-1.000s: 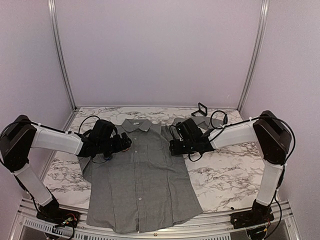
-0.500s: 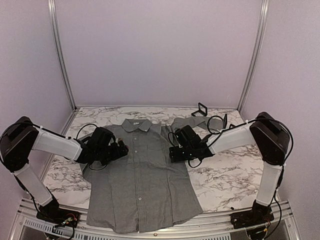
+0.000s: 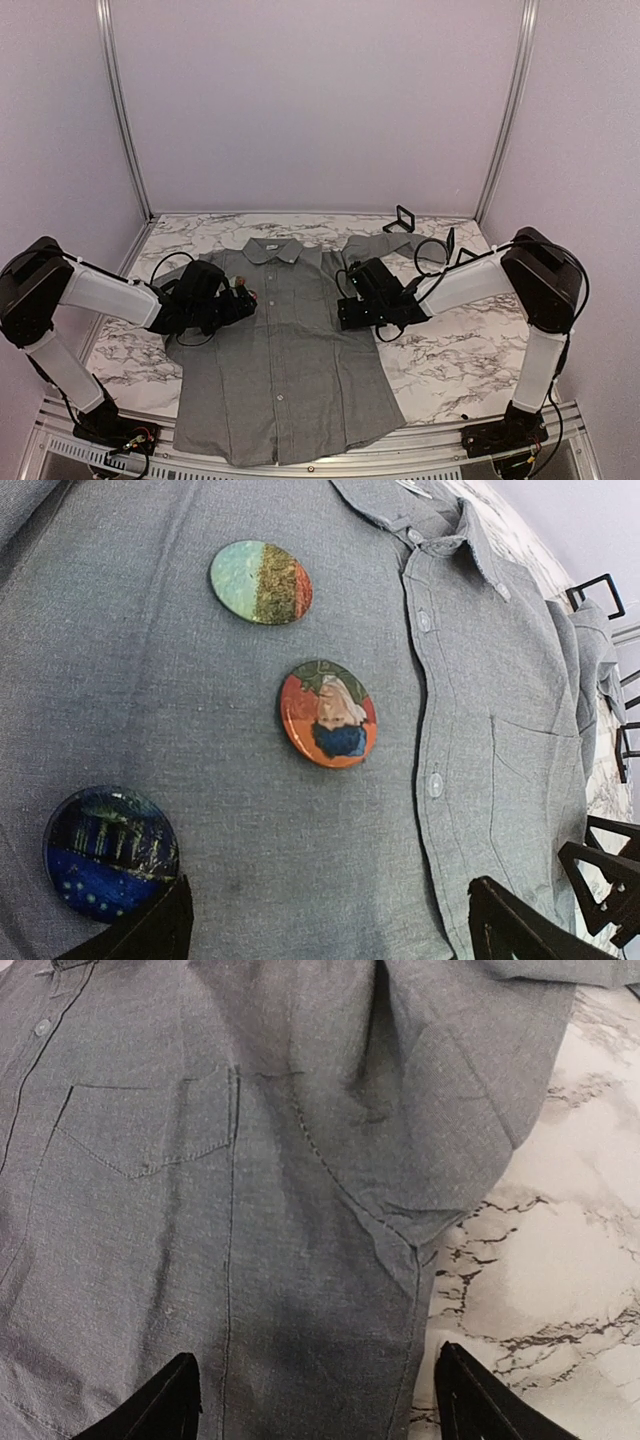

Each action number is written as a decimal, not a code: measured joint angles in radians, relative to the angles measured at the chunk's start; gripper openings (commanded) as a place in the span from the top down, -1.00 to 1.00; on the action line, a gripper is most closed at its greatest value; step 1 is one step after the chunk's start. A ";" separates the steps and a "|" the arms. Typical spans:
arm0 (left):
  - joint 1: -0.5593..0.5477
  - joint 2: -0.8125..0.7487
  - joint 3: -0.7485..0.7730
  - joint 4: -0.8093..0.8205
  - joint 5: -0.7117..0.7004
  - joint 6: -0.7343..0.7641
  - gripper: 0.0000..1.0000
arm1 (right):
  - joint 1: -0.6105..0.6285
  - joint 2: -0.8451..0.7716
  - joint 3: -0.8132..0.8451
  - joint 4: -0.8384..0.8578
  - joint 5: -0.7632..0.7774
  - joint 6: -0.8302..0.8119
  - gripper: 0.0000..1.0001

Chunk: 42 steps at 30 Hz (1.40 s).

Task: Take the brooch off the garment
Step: Adjust the flattened clothing at the center of the board.

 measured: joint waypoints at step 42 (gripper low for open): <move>0.053 -0.478 -0.064 -0.646 -0.372 -0.224 -0.59 | 0.056 -0.117 0.132 -0.153 -0.005 -0.038 -0.50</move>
